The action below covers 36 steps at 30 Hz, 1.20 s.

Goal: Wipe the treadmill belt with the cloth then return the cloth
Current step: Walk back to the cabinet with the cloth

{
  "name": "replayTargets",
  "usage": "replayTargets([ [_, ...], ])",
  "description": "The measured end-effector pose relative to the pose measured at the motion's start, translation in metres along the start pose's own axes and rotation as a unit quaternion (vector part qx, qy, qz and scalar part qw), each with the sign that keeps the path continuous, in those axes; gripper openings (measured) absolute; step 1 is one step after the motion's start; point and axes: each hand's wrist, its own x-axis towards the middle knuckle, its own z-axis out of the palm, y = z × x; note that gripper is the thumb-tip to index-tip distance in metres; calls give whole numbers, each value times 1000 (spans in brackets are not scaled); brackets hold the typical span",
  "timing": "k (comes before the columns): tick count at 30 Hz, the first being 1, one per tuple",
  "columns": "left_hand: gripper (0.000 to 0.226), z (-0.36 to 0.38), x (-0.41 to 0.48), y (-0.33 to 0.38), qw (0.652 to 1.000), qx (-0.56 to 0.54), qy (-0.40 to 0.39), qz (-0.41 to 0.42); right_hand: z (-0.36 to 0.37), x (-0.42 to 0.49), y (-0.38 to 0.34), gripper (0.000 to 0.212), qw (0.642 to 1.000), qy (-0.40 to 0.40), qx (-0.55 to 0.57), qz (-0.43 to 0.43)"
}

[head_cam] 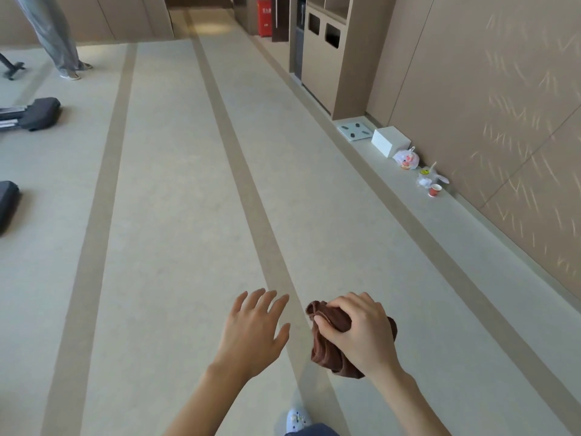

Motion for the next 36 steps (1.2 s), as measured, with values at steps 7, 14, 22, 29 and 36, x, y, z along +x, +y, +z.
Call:
replayTargets([
  [7, 51, 13, 92, -42, 1000, 7, -14, -10, 33, 90, 22, 29, 1000, -17, 7, -6],
  [14, 49, 26, 199, -116, 1000, -2, -9, 17, 87, 200, 32, 34, 1000, -5, -4, 11],
  [22, 53, 17, 312, -217, 998, -7, -28, 48, 147, 330, 15, 34, 999, 6, -9, 46],
  [29, 53, 17, 365, -274, 999, -21, -37, 29, 193, 402, 13, 35, 999, -11, 0, 52],
  [36, 51, 31, 424, -318, 999, -20, -43, -18, 239, 473, 32, 34, 999, -33, 19, 37],
])
